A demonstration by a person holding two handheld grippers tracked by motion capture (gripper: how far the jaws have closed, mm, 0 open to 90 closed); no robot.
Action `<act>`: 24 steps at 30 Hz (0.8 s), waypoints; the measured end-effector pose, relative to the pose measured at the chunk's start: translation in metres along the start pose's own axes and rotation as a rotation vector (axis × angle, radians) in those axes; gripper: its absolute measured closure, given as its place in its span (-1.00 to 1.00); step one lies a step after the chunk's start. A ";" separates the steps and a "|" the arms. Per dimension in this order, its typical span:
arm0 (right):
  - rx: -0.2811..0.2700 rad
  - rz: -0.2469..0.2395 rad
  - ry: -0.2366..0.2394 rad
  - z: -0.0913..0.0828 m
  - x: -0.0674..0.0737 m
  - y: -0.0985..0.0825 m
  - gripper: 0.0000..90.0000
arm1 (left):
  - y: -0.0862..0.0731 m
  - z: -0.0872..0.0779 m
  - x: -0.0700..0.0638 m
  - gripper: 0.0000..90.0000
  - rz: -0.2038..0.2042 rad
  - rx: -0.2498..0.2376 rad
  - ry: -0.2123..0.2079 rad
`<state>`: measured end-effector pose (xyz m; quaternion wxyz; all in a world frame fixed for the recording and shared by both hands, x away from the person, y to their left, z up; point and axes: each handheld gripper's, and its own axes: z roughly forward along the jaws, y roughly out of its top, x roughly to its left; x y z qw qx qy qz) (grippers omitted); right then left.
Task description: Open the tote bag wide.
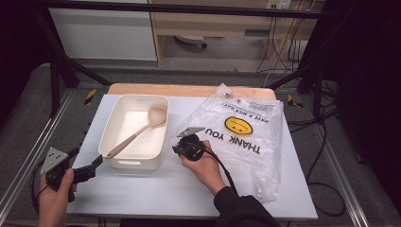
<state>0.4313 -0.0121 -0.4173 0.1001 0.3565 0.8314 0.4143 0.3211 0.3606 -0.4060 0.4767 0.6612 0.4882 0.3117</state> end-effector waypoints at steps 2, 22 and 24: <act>-0.009 -0.001 -0.014 0.002 -0.002 0.006 0.97 | 0.000 0.000 0.000 -0.88 0.001 0.002 -0.001; 0.020 0.071 -0.072 0.035 -0.020 0.022 0.44 | 0.000 0.000 0.002 -0.88 -0.003 -0.005 -0.001; 0.018 0.068 -0.068 0.032 -0.017 0.022 0.26 | 0.000 0.000 0.002 -0.88 -0.002 -0.004 0.000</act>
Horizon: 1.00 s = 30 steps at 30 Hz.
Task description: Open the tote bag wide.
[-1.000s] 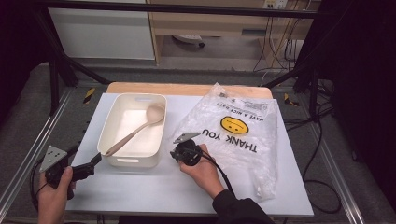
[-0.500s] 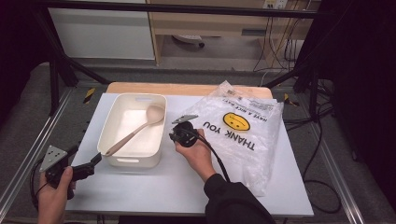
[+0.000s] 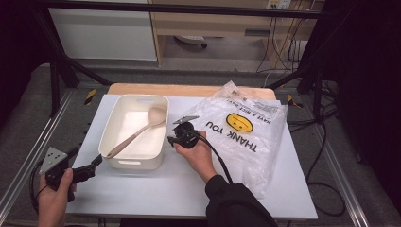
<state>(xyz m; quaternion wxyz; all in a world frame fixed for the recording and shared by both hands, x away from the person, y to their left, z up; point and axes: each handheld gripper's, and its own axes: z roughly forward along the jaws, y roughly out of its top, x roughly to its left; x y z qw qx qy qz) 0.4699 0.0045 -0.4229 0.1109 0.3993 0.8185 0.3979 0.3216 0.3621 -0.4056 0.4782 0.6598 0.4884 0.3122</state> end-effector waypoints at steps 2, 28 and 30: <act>0.005 -0.004 -0.004 -0.005 0.002 0.000 0.09 | 0.000 0.000 0.000 -0.88 -0.002 -0.003 0.002; -0.078 -0.087 0.016 -0.090 -0.003 -0.005 -0.82 | 0.000 -0.001 0.000 -0.88 0.005 0.000 0.001; -0.085 -0.084 0.007 -0.097 -0.010 -0.008 -0.82 | -0.001 -0.001 0.000 -0.88 0.004 0.000 0.002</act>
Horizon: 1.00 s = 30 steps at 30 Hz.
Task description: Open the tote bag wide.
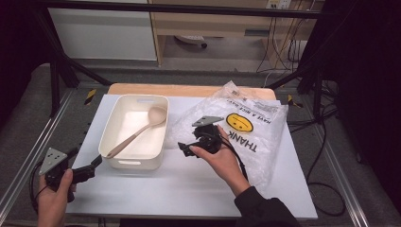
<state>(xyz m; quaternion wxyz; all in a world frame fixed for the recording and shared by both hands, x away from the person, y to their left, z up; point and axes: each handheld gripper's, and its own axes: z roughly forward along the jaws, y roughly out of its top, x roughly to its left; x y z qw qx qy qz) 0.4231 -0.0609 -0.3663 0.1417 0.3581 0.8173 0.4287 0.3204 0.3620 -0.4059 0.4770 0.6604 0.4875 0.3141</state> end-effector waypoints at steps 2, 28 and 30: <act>-0.007 0.011 -0.007 -0.007 -0.007 -0.003 -0.82 | 0.000 0.000 0.000 -0.88 0.000 0.002 0.000; -0.044 0.093 -0.118 -0.051 -0.080 -0.047 -0.82 | -0.001 0.001 -0.001 -0.89 0.002 0.006 0.005; -0.040 0.095 -0.123 -0.050 -0.082 -0.049 -0.82 | -0.001 0.001 -0.001 -0.89 0.006 0.007 0.004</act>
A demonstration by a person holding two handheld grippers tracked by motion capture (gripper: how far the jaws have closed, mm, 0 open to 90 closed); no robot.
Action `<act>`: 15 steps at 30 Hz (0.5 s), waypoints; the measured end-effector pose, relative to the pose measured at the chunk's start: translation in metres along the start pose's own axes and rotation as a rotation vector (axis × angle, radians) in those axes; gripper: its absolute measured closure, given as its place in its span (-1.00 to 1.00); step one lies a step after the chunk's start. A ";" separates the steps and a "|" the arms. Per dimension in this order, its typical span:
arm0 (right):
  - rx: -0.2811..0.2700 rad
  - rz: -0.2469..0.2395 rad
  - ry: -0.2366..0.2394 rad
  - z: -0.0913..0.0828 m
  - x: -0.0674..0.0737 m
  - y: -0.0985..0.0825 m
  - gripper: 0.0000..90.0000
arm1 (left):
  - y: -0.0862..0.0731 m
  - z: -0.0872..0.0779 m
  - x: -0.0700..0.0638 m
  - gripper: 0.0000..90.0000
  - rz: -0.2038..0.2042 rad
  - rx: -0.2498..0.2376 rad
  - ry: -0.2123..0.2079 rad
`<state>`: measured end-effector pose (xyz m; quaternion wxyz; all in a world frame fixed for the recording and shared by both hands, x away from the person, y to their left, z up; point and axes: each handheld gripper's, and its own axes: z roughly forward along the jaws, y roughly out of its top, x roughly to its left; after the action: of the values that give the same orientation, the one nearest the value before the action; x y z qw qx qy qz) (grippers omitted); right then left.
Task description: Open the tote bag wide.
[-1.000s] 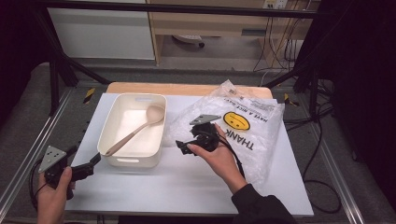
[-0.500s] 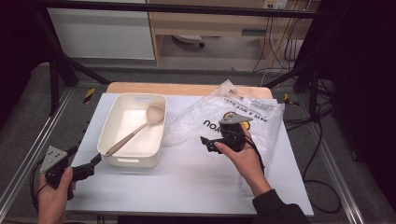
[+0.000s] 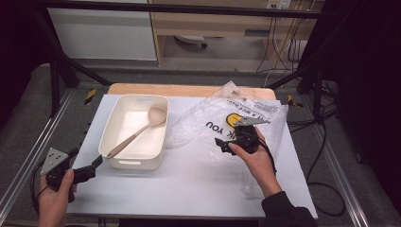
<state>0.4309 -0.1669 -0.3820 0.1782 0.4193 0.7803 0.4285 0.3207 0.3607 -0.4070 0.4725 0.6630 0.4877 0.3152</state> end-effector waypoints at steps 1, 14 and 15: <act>0.003 0.003 -0.002 0.001 -0.001 -0.001 -0.82 | 0.000 0.000 0.000 -0.89 0.004 -0.003 0.002; 0.061 0.006 0.005 0.020 -0.009 -0.010 -0.81 | 0.000 0.000 0.000 -0.89 -0.007 0.002 0.003; 0.067 0.003 0.009 0.022 -0.009 -0.010 -0.81 | -0.001 0.000 0.000 -0.89 -0.008 0.003 0.003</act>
<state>0.4452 -0.1656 -0.4040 0.1597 0.4242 0.7942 0.4046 0.3207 0.3603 -0.4077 0.4721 0.6613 0.4913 0.3137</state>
